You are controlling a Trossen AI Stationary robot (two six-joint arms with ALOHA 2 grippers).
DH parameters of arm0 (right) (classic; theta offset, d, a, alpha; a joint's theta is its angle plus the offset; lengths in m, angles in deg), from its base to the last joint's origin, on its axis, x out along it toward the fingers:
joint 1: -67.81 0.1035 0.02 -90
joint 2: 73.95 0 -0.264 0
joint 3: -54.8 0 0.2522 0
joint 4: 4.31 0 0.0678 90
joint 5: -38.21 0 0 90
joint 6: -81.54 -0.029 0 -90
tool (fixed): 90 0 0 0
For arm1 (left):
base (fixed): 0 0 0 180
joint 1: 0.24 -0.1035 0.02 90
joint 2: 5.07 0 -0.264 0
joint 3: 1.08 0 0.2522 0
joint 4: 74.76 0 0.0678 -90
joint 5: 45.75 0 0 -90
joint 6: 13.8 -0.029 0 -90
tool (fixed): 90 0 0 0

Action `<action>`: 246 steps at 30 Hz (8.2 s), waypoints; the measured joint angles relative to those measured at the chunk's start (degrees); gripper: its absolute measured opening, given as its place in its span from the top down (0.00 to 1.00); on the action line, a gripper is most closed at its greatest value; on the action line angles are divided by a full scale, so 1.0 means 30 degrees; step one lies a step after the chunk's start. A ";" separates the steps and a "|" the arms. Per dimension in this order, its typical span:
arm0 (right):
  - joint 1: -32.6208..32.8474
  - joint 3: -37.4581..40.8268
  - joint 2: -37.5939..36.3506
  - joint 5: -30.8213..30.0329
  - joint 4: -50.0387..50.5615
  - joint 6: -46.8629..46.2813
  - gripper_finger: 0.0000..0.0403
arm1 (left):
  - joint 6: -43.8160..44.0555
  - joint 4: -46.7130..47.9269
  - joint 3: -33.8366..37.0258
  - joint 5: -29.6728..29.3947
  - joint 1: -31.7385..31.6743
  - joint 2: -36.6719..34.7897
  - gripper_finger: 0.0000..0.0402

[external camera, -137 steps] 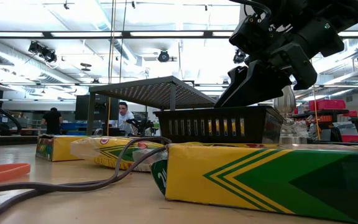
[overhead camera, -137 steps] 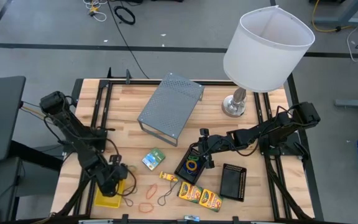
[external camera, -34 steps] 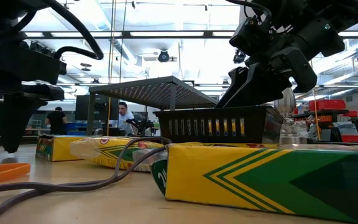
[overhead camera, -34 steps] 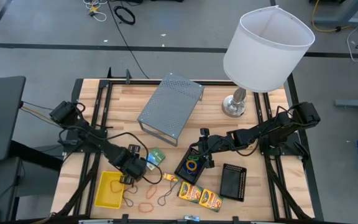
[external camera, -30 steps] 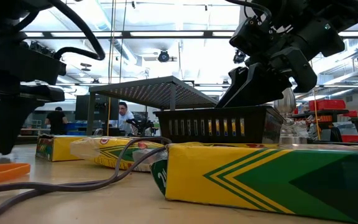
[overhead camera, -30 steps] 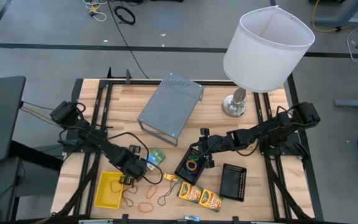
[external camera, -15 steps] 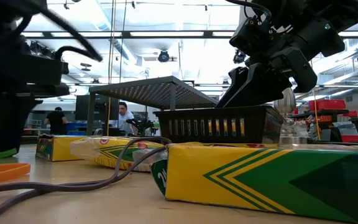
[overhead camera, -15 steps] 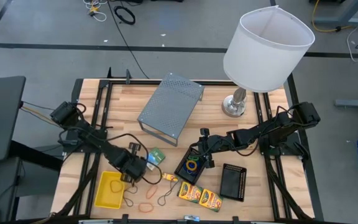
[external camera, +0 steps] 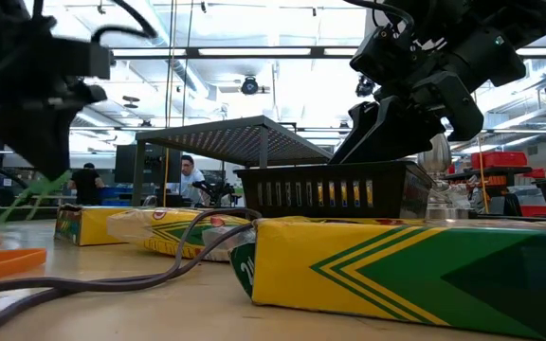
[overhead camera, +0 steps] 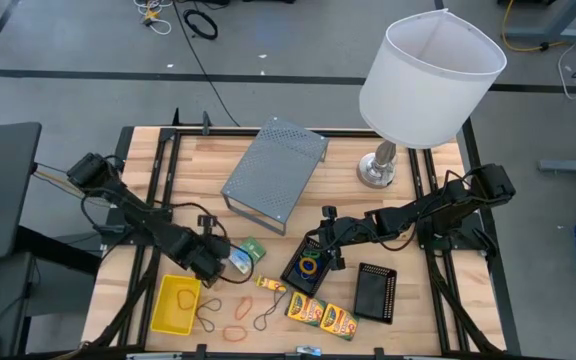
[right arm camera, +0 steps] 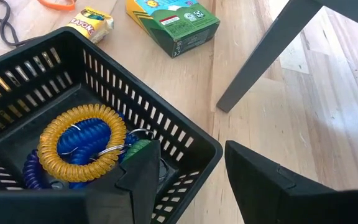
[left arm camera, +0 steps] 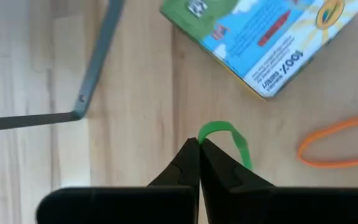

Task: Pick & Place Office Desk Supplies
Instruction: Put the green rubber band into the yellow bin, then put the orange rubber band into the yellow bin

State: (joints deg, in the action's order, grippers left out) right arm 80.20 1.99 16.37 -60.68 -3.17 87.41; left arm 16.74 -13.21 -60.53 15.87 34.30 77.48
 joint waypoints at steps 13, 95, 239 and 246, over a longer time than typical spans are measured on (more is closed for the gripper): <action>-0.0005 0.0000 -0.0001 0.0000 -0.0005 -0.0003 0.53 | 0.1703 0.0591 -0.0007 -0.1638 0.3626 -0.6048 1.00; -0.0240 0.0000 0.0002 -0.0007 -0.1188 0.0138 0.53 | 1.6532 0.0562 -0.0036 0.4534 1.0451 -0.2900 0.40; -0.0240 0.0000 0.0002 -0.0498 -0.0541 0.0277 0.53 | 1.2650 -1.0574 0.9377 0.1160 1.2501 -1.1177 0.92; -0.0240 0.0000 0.0002 -0.0503 -0.0544 0.0277 0.53 | 1.3486 -1.0302 0.9377 0.1280 1.2504 -1.1177 0.80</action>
State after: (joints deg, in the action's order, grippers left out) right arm 79.47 1.99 16.38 -62.19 -4.80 88.24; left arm 57.19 -44.11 -32.40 19.71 71.81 43.95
